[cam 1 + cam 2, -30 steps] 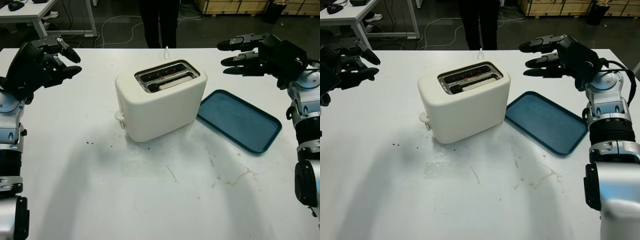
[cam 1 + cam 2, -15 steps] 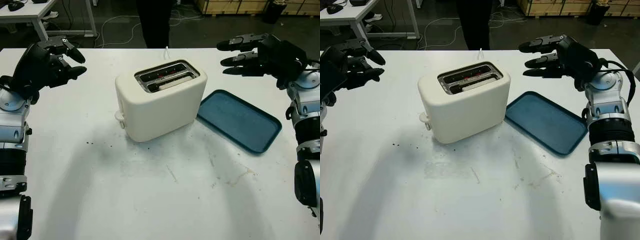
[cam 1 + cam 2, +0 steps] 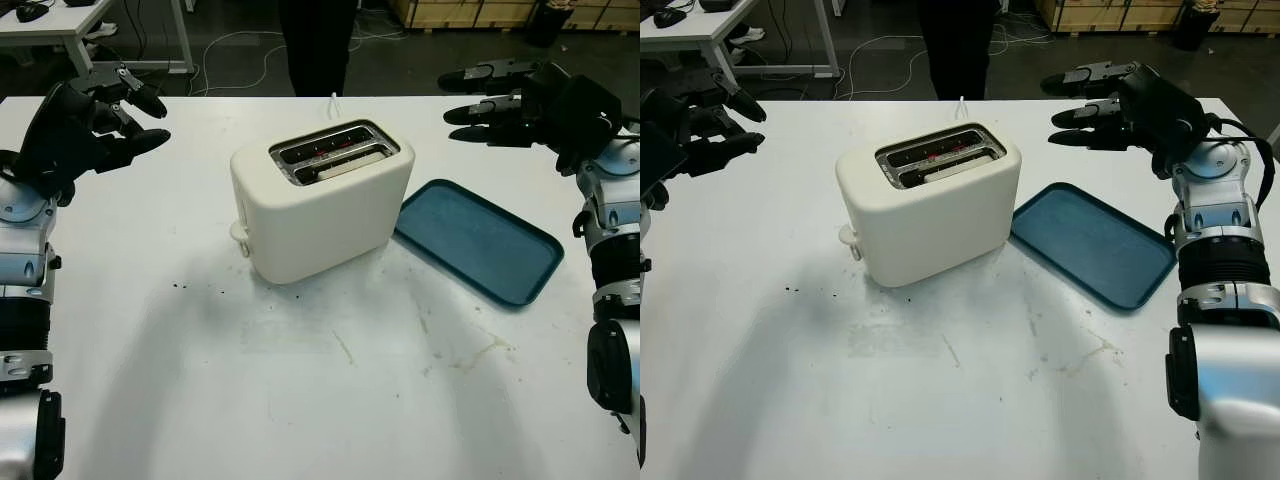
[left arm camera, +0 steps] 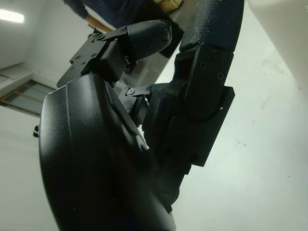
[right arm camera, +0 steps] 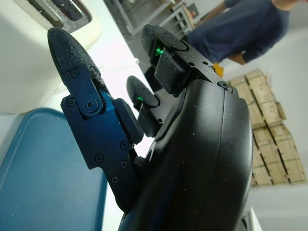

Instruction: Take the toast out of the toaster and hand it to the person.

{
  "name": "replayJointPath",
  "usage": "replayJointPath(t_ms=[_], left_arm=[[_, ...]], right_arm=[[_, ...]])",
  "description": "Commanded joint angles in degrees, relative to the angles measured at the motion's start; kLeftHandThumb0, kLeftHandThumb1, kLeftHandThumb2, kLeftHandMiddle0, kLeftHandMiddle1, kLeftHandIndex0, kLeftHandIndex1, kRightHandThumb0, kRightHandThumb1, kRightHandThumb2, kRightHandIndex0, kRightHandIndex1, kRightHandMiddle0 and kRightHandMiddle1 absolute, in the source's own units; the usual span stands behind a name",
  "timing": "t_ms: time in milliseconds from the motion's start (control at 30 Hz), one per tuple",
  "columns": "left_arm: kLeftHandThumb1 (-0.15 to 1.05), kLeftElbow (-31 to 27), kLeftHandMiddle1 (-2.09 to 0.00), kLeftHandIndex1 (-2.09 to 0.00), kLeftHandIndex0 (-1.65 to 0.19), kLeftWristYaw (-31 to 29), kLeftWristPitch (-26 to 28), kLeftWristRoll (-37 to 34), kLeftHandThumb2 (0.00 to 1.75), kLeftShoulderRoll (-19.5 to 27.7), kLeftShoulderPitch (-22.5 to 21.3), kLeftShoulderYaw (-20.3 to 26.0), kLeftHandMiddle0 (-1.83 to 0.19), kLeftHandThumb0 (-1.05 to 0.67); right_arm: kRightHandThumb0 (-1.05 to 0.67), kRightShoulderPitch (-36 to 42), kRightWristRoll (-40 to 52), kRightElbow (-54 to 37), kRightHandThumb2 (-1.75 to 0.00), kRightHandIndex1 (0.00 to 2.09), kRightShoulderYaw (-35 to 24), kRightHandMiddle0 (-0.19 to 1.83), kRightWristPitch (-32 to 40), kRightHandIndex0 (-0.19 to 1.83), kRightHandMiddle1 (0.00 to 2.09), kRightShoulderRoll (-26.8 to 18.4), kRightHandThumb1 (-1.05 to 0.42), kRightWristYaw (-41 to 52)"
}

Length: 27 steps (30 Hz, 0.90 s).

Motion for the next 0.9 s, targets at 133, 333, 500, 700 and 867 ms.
replayJointPath(t_ms=[133,333,500,700,867], left_arm=[[0.92,-0.7,-1.5,-1.42,-0.44,0.0,0.8,-0.8,0.04,0.2,0.4,0.5,-0.55,-1.05],[0.92,-0.5,-1.47,-1.38,-0.49,0.1,0.9,-0.8,0.05,-0.1,0.2,0.4,-0.59,-1.05],[0.92,0.2,-1.45,-1.38,-0.5,0.0,0.0,-0.4,0.08,-0.2,0.0,0.2,-0.61,-1.05],[0.92,0.1,-1.44,-1.35,-0.53,0.0,0.5,-0.5,0.07,-0.3,-0.3,0.1,-0.63,-1.05],[0.92,0.1,-1.44,-1.35,-0.54,0.2,0.9,-0.3,0.07,-0.4,-0.5,0.1,-0.64,-1.05]], right_arm=[[-0.69,1.5,0.2,-2.2,0.0,0.03,-0.1,0.73,-0.1,0.8,0.0,0.0,-0.7,-1.0],[-0.67,1.8,0.5,-2.5,0.0,0.03,-0.2,0.73,-0.1,0.79,0.0,0.0,-0.7,-0.6],[-0.7,1.8,0.3,-2.7,0.0,0.04,-0.1,0.73,0.3,0.8,0.01,0.1,-0.7,-1.1],[-0.7,1.5,0.8,-2.4,0.0,0.04,-0.2,0.73,0.6,0.79,0.0,0.3,-0.7,-0.5],[-0.72,1.3,0.6,-2.1,0.0,0.05,-0.1,0.74,0.2,0.79,0.01,0.3,-0.7,-0.6]])
